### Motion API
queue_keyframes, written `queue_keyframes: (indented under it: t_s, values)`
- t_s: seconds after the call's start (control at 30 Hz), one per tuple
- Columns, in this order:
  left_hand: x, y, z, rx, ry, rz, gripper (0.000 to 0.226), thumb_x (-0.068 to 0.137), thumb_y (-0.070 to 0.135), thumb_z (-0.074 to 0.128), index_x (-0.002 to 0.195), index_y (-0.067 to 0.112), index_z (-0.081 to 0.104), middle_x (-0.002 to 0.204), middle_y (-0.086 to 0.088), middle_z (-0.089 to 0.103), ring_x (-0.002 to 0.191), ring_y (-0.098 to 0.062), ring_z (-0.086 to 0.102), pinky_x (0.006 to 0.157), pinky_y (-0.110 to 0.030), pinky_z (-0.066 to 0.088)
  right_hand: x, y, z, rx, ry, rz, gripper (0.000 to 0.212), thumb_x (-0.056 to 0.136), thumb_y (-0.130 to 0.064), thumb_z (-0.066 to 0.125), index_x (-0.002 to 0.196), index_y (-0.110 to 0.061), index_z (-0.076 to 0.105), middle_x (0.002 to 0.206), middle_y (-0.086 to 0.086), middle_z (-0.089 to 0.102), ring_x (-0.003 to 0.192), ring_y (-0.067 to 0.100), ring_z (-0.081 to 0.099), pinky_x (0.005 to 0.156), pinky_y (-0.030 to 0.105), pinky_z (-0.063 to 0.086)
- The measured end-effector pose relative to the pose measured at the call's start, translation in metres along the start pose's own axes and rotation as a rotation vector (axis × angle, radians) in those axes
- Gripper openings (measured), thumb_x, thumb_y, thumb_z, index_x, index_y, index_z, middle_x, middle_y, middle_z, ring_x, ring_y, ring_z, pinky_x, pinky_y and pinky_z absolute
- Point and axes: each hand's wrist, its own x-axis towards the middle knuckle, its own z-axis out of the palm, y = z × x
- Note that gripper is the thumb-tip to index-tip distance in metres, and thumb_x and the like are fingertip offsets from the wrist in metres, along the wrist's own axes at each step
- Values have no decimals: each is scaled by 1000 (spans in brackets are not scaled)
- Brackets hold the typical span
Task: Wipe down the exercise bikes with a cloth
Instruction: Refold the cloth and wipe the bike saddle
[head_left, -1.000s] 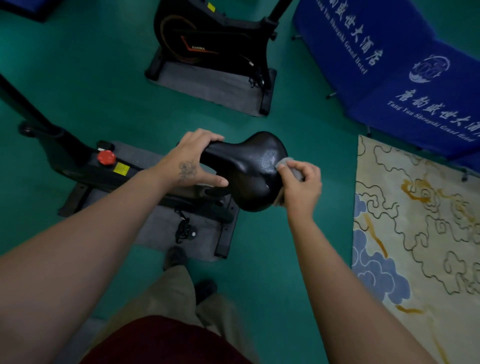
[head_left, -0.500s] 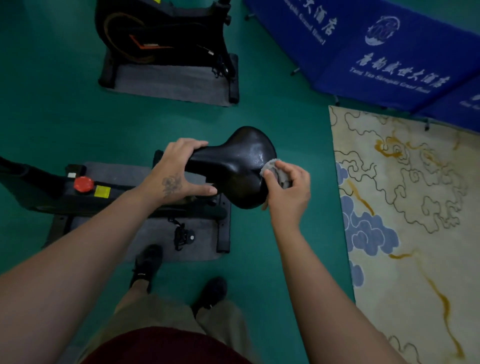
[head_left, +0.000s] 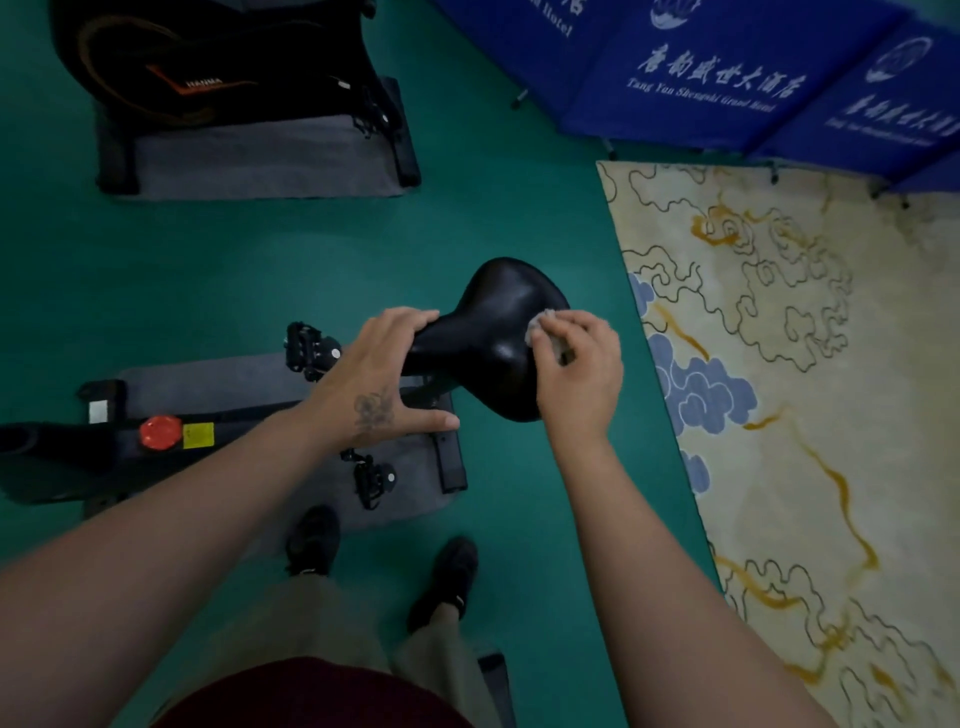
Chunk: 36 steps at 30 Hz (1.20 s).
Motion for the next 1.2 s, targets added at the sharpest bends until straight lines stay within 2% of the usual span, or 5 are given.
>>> queue_keyframes:
  t_s: [0.57,0.7,0.83,1.03,1.2]
  values:
    - [1,-2,3,-44,39,13,118,72,72,85,163,22,30,158,4,31,143,-14,32,114,-32,31,4,-10,11,-36,-82,-46,8,89,-25,82,96,-22,83,107,-12,70,107,12,59,96,30,49]
    - [2,-2,3,-24,33,3,119,72,73,84,164,24,27,159,6,29,145,-13,30,115,-31,28,33,-26,28,-129,-118,-84,11,93,-24,76,99,-17,82,109,-6,69,109,17,58,92,12,33]
    - [1,-1,5,-33,42,-6,119,72,73,84,164,23,29,159,5,30,144,-12,29,115,-29,26,18,-34,33,-101,-63,-62,9,88,-20,74,91,-20,82,102,-6,71,102,19,62,93,23,43]
    - [0,1,7,-76,81,-11,118,70,73,84,162,21,33,157,2,35,141,-10,32,115,-31,30,-25,-37,31,41,-128,-168,6,88,-14,79,94,-15,82,102,-5,72,99,14,62,93,8,38]
    - [0,1,5,-70,72,-2,115,73,68,86,162,22,32,157,4,33,135,0,25,112,-29,28,3,-6,7,-116,-139,-285,8,89,-27,79,96,-25,83,106,-13,72,101,15,58,90,31,47]
